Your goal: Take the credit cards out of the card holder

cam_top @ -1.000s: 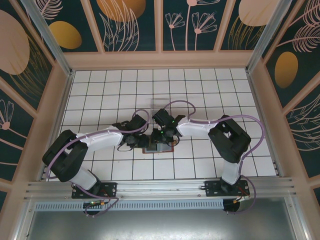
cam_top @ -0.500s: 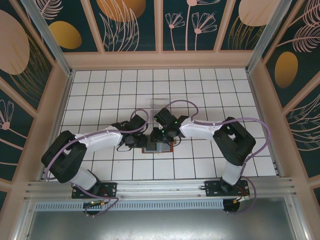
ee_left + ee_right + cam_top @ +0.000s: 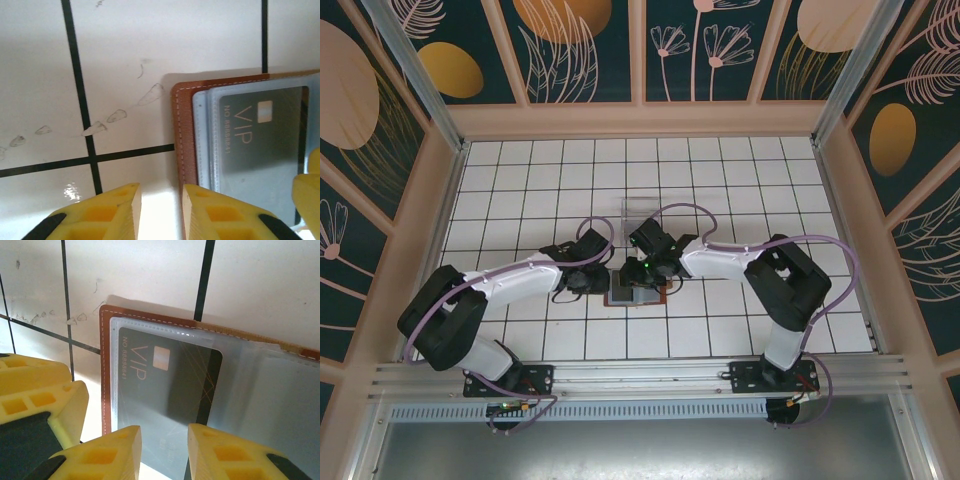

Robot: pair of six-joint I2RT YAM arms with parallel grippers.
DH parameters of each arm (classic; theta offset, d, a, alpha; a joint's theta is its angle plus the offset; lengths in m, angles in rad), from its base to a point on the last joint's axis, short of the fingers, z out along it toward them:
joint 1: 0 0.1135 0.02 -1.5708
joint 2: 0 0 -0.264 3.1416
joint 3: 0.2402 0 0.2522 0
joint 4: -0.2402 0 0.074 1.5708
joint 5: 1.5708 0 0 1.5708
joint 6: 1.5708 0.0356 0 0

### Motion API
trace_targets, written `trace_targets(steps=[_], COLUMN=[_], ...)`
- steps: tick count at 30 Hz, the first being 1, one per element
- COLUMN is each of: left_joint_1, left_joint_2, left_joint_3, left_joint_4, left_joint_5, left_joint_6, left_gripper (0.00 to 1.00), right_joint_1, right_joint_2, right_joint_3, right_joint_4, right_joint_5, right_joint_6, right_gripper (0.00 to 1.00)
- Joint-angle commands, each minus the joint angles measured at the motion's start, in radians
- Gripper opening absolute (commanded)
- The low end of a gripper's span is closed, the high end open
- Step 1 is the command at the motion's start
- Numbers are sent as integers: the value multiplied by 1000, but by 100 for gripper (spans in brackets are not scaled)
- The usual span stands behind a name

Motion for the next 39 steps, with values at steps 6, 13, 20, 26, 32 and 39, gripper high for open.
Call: trace_targets(steps=[6,13,20,26,32,39], left_joint_1=[-1,-2,-2,-1,-2,-2], left_joint_2=[44,62,74,79,81,82], left_joint_3=[5,4,3,4,5,7], left_joint_4=[-16,9,16,15,15,10], left_joint_5=[6,38,60,67,69,67], left_joint_6=[4,11,18,23,25,27], left_gripper=[29,29,29,28,28,28], right_joint_1=[-4,-4,-2,-2,-2,-3], right_joint_2=[26,37,51,33,24,37], right_joint_3=[-4,10,24,2,-20,-21], right_joint_4=[-10,-24,-14,69,125,85], right_joint_5=[21,23,4,-52,-90,-53], right_joint_6=[-1,-4,-6,20,41,41], right_gripper=[31,31,31,31,31,31])
